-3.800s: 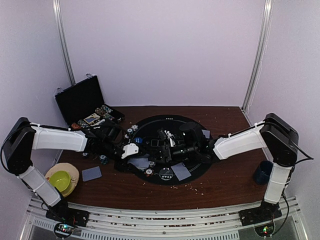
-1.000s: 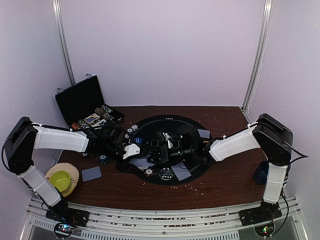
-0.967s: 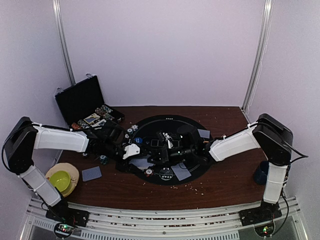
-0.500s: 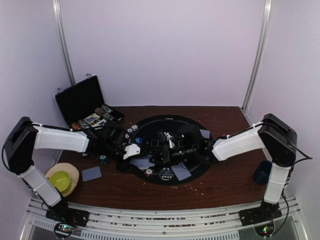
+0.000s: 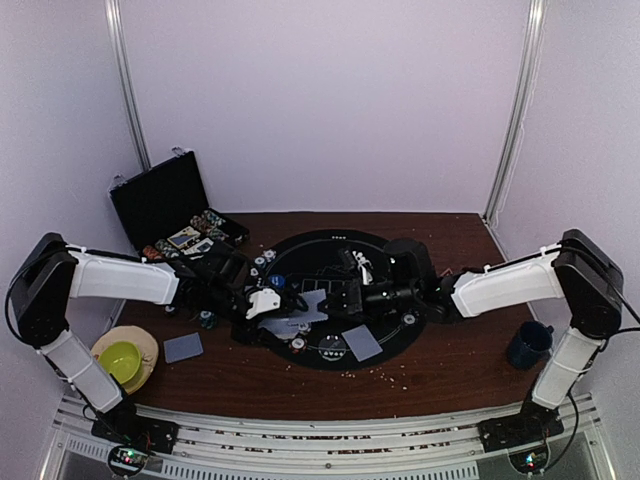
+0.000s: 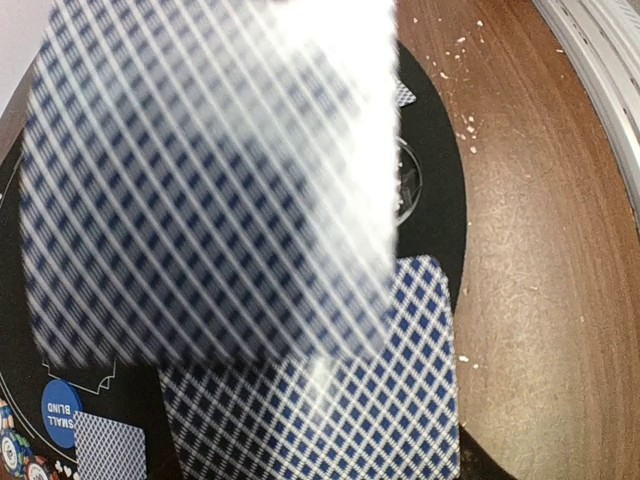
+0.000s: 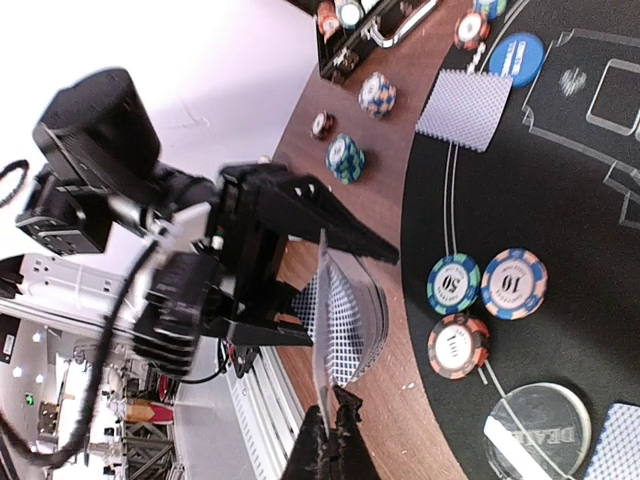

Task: Distribute texas hold em gaming equipment
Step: Pick up the poker card from the face-down deck piles, then distribute the poker card in the small blind area.

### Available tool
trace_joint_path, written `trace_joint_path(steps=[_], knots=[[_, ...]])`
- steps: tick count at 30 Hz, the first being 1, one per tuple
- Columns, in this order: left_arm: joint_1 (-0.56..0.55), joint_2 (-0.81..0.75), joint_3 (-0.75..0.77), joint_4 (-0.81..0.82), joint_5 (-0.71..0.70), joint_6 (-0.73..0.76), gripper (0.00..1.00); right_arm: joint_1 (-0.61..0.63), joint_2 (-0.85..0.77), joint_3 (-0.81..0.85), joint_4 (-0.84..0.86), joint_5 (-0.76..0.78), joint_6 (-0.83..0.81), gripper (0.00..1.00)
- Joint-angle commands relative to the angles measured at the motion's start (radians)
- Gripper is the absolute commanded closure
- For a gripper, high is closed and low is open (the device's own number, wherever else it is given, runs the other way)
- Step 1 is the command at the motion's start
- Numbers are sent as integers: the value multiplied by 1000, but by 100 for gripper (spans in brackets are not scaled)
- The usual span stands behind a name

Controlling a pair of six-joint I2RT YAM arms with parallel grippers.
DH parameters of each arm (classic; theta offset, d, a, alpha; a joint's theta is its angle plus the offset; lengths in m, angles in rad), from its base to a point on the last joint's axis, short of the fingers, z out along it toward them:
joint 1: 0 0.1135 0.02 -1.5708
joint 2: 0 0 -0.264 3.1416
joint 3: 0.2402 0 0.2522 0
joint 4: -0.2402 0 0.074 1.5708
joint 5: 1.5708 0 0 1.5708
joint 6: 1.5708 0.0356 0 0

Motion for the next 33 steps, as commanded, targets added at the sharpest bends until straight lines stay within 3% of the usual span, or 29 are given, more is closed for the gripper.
trace_joint_path(steps=[1,6,11,23,33], knots=[[6,9,13,13,-5,1,48,-45,-93,-26,-14,23,-27,100],[5,4,13,12,-8,-1,48,-105,-167,-41,-58,62,-53,100],[5,-12,9,11,-11,-1,48,-148,-121,-8,-56,82,-53,100],[5,-91,6,-1,-38,-16,48,-123,356,349,63,-75,72,100],[5,-109,1,3,-20,-18,48,-74,607,576,181,-96,205,100]])
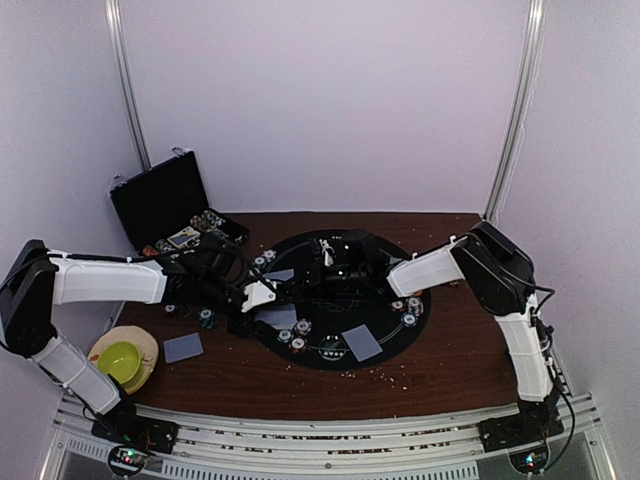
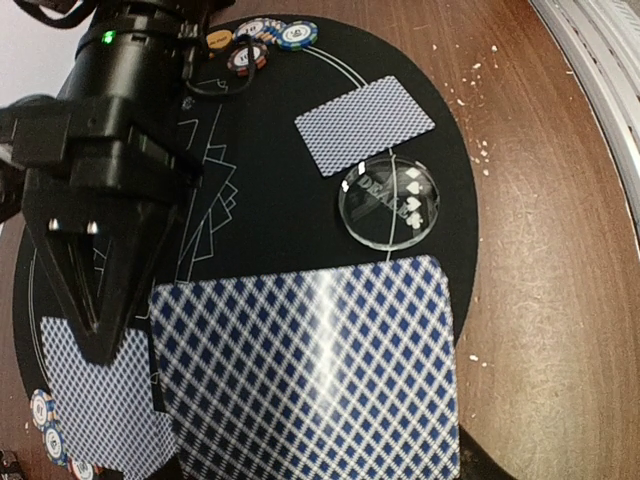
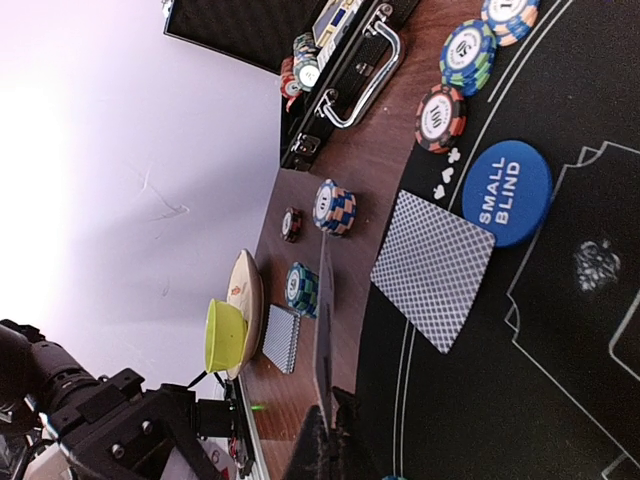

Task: Distribute texas hold em gaming equipment
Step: Distribute the poker card in the small blind area.

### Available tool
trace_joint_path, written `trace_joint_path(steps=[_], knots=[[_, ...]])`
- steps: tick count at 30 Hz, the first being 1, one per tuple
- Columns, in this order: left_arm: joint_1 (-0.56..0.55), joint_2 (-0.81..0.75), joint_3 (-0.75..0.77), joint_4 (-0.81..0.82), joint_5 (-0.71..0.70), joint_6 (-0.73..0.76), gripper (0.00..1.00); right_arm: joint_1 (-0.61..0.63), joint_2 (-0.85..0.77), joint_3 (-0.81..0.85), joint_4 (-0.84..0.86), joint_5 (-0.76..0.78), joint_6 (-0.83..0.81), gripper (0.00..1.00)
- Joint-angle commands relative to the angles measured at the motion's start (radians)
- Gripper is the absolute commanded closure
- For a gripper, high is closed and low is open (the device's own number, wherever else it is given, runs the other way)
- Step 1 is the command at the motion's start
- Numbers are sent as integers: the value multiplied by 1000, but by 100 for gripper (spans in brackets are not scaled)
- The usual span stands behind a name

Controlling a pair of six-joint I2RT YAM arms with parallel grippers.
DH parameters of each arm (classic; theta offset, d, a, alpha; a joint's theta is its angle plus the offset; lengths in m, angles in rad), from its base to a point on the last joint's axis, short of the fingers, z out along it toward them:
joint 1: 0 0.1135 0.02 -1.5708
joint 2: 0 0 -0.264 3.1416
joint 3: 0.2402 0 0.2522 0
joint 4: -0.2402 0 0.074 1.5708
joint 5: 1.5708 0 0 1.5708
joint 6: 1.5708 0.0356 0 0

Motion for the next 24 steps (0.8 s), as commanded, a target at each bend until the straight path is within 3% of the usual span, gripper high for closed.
trace_joint_path(steps=[1,7,24], knots=[[5,-22,0,19,18,-11,48,17,89,99,89,-16,75,100],[5,-24,-5,24,23,-8,48,31,216,209,206,-19,173,100],[6,-4,-2,26,24,-6,48,45,325,337,96,13,151,100]])
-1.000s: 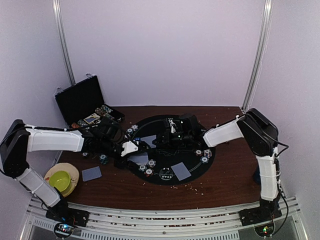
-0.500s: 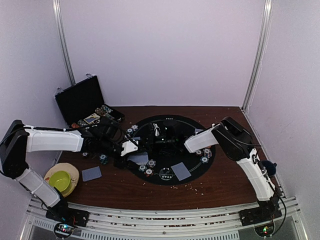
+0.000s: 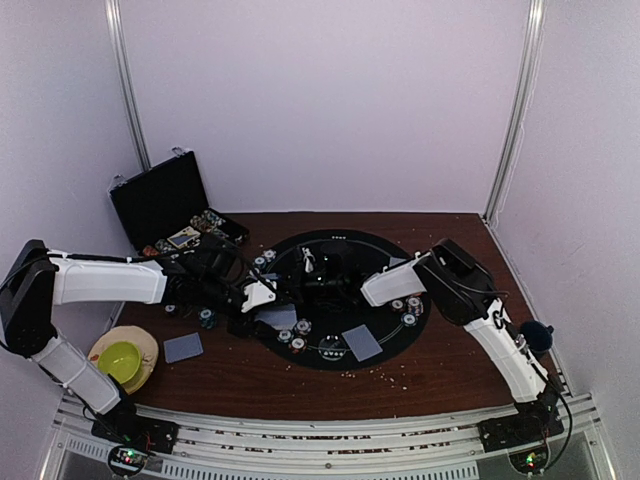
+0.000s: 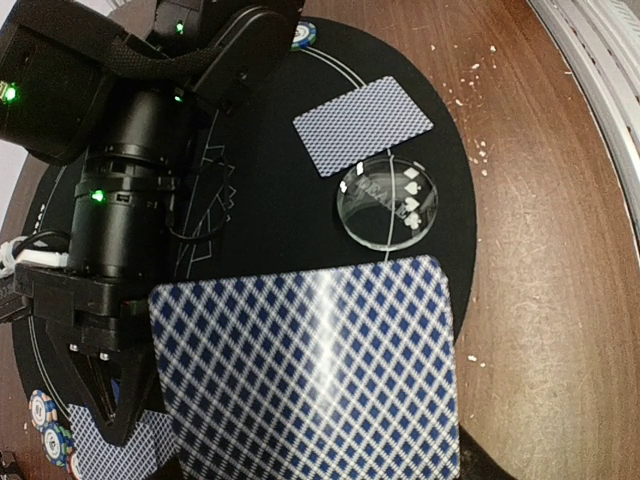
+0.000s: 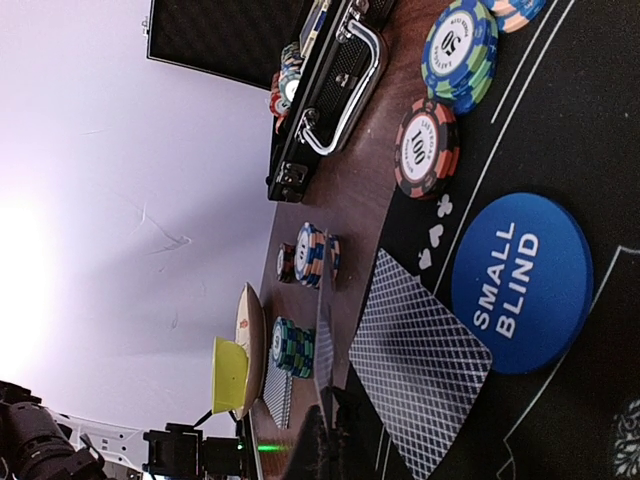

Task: Distribute texas hold em gaming equipment
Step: Distribute the poker card in the small blind area.

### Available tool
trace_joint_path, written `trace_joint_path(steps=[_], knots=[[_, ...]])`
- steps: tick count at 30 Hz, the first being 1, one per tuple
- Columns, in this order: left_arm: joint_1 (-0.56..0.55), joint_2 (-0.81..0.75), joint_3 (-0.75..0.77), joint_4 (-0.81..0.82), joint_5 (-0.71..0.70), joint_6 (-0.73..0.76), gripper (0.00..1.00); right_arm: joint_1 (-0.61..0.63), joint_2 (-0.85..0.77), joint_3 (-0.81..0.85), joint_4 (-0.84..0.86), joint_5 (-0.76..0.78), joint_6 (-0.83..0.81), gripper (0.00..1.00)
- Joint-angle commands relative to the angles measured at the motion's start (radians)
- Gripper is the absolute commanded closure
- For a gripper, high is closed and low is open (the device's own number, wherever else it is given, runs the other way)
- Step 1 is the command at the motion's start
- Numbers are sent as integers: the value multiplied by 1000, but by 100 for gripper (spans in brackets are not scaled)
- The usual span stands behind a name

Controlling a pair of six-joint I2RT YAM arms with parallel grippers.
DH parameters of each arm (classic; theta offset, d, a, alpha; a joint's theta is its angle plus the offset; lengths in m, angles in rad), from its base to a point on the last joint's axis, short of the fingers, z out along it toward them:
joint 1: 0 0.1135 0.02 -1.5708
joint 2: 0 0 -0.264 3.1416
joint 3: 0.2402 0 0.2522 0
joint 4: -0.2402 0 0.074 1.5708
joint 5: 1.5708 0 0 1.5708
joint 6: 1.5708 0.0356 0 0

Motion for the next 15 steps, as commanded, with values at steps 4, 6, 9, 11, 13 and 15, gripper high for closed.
trace_joint_path(steps=[4,6,9,11,13,15], knots=[[5,3,1,26,19,-6,48,14,37,53,-24,5,-9,100],[5,4,2,25,18,-6,48,15,39,58,-36,8,-16,100],[5,6,2,26,19,-4,48,15,43,66,-71,16,-33,96],[6,7,2,26,19,-4,48,16,45,67,-78,16,-41,94],[6,7,2,26,19,-5,48,15,44,66,-90,22,-48,93],[6,8,2,26,18,-4,48,15,42,64,-107,30,-57,92]])
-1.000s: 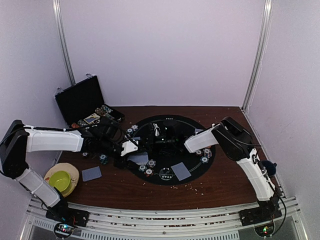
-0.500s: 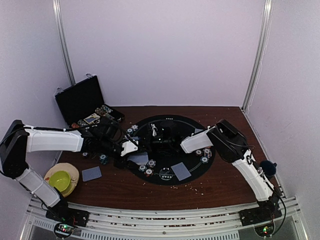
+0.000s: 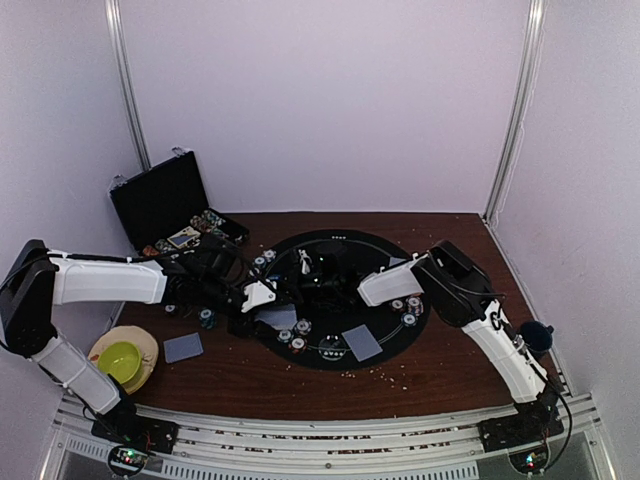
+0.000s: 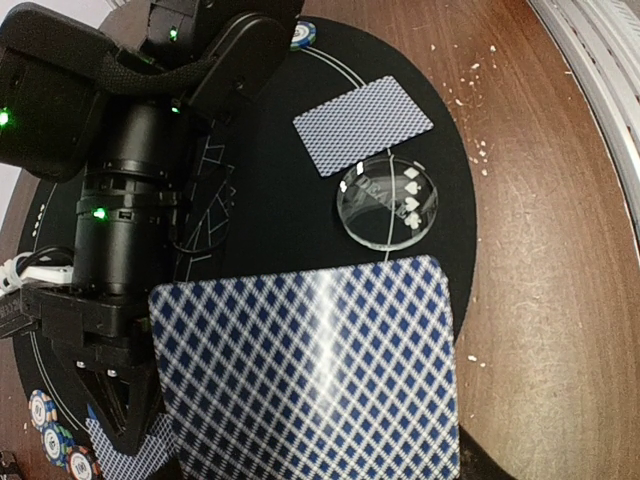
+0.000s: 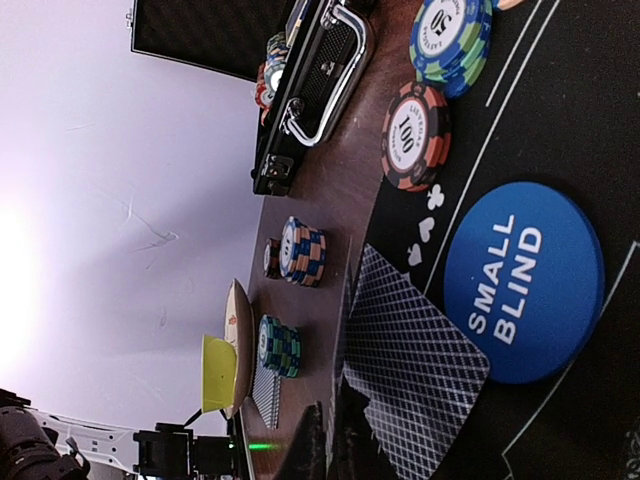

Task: Distribute texas hold em gaming equipment
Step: Distribute the poker card in the small blind area.

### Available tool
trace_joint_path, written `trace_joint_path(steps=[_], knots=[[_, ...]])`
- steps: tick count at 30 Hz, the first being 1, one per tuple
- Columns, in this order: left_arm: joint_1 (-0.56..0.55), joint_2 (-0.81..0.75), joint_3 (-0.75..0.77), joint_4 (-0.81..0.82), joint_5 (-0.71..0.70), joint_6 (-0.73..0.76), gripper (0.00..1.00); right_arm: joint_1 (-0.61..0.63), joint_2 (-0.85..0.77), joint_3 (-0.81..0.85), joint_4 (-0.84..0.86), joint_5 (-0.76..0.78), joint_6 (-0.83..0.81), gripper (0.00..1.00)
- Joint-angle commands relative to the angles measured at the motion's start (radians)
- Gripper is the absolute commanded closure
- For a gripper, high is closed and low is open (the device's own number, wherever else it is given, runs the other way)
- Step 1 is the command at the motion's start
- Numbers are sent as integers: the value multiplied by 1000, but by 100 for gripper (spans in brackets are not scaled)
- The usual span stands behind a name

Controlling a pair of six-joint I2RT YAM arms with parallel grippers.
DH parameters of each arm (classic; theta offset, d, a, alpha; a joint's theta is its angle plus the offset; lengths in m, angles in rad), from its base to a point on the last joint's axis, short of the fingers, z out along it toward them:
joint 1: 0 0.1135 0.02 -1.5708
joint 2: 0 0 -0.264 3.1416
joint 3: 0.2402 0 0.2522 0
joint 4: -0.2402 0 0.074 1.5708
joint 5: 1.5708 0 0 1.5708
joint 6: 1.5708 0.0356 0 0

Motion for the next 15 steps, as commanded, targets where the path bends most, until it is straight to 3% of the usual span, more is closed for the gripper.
trace_joint_path(steps=[1,15], knots=[[5,8,2,26,18,-4,48,5,21,21,-56,27,-38,92],[5,13,2,27,17,-5,48,2,-57,-30,-156,74,-109,73]])
